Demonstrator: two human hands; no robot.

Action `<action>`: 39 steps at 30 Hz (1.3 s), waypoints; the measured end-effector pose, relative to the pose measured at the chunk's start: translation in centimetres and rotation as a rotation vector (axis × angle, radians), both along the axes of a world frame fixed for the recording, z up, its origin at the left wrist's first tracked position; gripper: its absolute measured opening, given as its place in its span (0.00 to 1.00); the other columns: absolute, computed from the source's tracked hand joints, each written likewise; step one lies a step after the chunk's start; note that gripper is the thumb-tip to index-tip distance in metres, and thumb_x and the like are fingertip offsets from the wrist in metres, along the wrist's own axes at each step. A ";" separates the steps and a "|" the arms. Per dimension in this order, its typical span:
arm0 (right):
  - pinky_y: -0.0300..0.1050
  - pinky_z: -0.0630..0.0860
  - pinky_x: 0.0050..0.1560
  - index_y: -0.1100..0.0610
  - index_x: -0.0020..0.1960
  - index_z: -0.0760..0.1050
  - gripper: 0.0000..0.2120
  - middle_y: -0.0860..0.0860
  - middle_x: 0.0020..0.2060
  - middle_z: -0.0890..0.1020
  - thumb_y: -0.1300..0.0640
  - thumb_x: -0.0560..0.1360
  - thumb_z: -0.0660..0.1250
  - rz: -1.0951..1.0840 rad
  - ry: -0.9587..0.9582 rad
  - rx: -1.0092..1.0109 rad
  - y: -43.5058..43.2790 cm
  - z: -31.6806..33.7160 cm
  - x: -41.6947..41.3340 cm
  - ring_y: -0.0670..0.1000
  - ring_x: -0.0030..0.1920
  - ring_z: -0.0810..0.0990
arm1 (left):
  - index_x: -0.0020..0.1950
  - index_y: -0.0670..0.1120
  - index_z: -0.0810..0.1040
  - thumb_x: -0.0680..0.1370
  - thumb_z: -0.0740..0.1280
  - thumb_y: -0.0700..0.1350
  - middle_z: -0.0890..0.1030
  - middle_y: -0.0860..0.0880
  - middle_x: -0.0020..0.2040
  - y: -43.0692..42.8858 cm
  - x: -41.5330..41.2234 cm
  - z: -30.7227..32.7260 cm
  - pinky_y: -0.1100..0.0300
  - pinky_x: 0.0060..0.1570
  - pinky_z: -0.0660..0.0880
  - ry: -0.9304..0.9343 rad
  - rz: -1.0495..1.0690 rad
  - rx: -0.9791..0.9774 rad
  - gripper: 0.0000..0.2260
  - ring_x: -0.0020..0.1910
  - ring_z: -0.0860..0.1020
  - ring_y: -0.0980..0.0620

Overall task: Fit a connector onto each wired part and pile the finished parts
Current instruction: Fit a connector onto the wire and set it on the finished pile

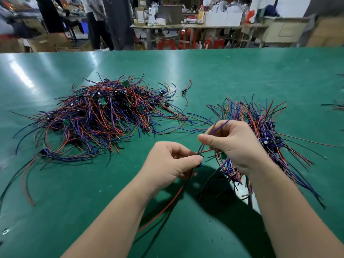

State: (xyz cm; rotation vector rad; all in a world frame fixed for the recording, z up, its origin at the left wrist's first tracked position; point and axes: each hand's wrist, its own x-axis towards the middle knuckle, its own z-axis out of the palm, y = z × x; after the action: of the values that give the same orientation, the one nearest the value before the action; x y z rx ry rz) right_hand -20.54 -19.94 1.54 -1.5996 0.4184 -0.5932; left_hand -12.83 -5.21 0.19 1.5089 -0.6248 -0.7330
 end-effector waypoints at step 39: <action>0.34 0.69 0.20 0.58 0.36 0.69 0.16 0.49 0.17 0.71 0.52 0.80 0.62 -0.419 -0.071 0.411 -3.7 0.6 -0.9 0.51 0.20 0.77 | 0.36 0.51 0.79 0.69 0.76 0.47 0.81 0.56 0.29 0.5 0.5 -1.6 0.69 0.30 0.72 -0.460 -0.111 0.170 0.07 0.26 0.75 0.60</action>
State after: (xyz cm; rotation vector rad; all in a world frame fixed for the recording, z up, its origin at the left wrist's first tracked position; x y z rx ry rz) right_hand -21.40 -23.64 2.15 -1.0993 0.7786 -0.8174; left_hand -12.37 -4.74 -1.42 1.8304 -1.0173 -0.5313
